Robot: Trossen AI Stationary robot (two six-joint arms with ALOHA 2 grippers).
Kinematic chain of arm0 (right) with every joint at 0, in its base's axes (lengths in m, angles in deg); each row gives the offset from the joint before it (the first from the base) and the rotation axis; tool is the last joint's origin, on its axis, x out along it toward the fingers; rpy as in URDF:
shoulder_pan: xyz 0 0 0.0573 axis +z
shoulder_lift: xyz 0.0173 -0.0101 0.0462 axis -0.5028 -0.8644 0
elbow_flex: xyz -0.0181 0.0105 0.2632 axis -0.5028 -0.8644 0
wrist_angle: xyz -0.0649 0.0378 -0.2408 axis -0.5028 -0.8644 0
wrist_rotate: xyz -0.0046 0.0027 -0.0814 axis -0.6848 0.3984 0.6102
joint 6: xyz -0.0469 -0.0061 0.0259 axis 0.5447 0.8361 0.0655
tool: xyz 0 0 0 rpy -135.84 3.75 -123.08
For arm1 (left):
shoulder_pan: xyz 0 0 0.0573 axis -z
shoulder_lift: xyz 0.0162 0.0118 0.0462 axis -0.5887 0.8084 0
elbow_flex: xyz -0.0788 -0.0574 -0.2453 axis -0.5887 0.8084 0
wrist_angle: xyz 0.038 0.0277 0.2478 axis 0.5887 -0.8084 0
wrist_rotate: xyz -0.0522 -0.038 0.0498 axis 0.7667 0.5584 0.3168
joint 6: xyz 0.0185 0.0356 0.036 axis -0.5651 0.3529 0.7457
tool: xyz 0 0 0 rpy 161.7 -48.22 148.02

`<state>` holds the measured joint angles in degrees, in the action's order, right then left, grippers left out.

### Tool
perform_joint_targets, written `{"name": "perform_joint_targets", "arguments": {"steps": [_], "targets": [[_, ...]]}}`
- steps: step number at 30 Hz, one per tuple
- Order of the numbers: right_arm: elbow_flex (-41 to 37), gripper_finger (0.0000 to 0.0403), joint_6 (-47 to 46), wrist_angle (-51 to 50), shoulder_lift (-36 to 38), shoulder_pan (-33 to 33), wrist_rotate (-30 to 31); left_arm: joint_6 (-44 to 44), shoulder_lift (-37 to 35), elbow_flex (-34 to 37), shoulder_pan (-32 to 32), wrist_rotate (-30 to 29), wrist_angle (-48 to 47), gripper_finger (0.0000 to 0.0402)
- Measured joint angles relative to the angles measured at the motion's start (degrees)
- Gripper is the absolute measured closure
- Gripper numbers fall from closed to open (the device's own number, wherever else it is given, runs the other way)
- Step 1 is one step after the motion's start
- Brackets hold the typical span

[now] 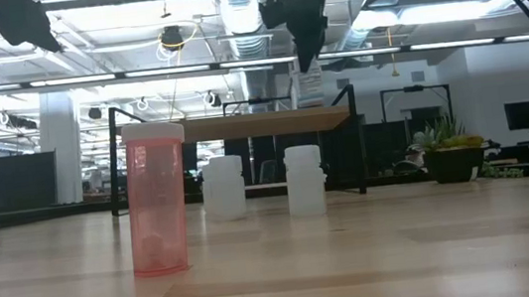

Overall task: Pick and place medicine bottles onto shelf by color
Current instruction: Put the white big pill bottle on the shelf aligned with the other white big pill bottles

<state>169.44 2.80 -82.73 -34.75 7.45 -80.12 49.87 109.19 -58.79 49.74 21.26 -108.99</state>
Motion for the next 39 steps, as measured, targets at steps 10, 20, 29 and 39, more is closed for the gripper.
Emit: {"name": "perform_joint_targets", "arguments": {"steps": [10,20,29,39], "targets": [[-0.06,0.0194,0.05,-0.08,-0.13,-1.07,0.03,-0.02,-0.01,0.0,0.02,0.0,0.0,0.0205],[-0.06,0.0164,0.22,-0.06,-0.13,-1.07,0.07,-0.06,-0.01,0.0,0.02,0.0,0.0,0.0205],[1.26,0.0164,-1.56,-0.62,0.88,-0.97,0.13,-0.1,0.01,0.0,0.02,0.0,0.01,0.0205],[0.93,0.0163,-7.15,-0.75,7.23,0.39,0.93,-0.15,-0.01,0.0,0.0,0.02,0.02,0.0205]]}}
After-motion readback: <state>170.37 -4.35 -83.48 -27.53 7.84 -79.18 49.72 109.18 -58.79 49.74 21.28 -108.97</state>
